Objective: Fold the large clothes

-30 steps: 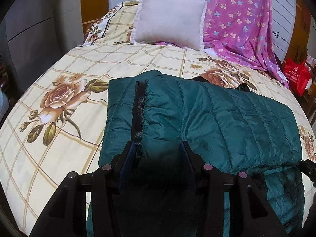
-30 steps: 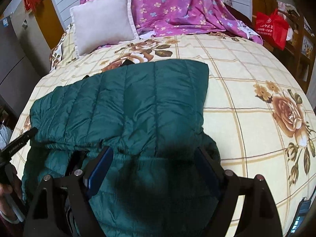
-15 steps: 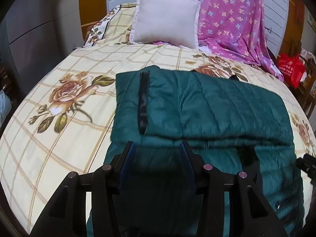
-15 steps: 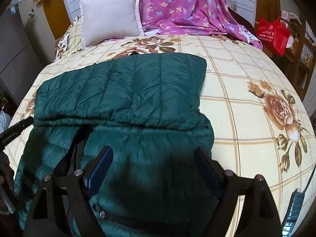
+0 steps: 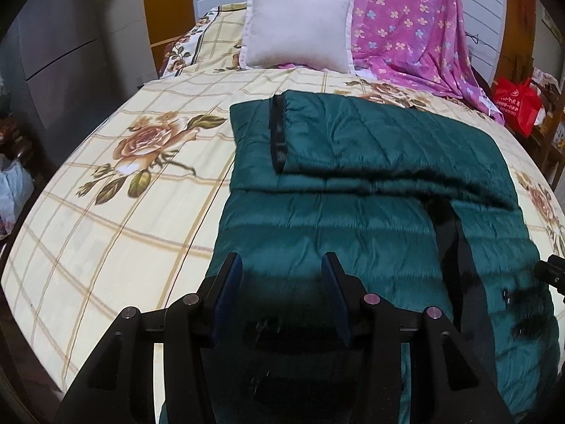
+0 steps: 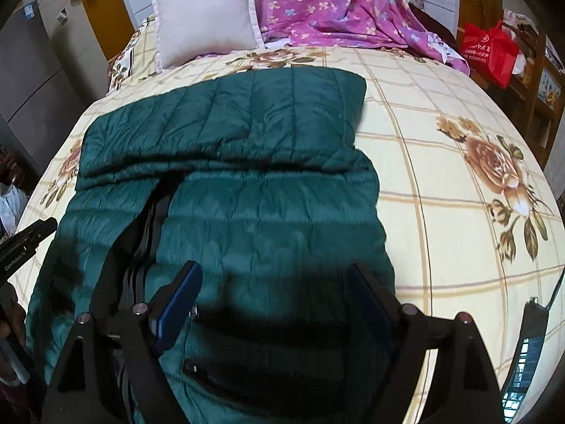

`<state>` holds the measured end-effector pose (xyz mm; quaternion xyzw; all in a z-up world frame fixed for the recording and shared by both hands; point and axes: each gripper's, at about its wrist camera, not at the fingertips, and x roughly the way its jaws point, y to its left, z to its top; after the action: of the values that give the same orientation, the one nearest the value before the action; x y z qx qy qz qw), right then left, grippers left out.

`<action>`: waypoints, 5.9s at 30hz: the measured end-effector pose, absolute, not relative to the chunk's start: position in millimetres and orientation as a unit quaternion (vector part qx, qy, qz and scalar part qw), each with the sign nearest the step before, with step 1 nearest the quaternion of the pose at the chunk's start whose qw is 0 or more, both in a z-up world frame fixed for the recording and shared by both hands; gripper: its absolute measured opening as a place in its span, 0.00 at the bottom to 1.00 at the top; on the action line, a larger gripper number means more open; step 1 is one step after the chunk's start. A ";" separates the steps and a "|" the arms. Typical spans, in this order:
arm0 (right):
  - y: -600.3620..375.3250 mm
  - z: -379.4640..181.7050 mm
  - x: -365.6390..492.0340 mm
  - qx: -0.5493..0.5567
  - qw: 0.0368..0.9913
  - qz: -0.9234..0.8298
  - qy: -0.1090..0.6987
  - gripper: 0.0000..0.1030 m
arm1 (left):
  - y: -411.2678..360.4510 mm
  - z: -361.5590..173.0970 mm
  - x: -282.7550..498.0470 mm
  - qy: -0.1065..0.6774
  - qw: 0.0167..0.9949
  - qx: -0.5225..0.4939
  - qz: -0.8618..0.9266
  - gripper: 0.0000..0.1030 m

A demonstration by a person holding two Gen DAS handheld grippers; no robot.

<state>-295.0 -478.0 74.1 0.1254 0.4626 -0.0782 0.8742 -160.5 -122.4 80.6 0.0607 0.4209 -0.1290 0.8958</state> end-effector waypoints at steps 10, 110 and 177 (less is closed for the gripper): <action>-470.5 66.3 -335.2 0.129 0.867 -0.061 0.478 0.84 | -106.1 78.8 -194.9 0.428 0.893 0.056 -0.130 0.27; -477.4 26.6 -426.9 0.111 0.848 -0.112 0.506 0.92 | 11.2 30.6 -236.7 0.534 0.828 -0.085 -0.146 0.39; -590.7 119.9 -124.8 0.188 0.909 -0.099 0.359 0.19 | -119.0 117.2 38.5 0.411 0.898 -0.098 -0.124 0.00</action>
<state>-124.8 -590.7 119.9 0.1879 0.3587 -0.0993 0.9090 38.5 -119.0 117.2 -0.0978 0.4110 -0.1243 0.8978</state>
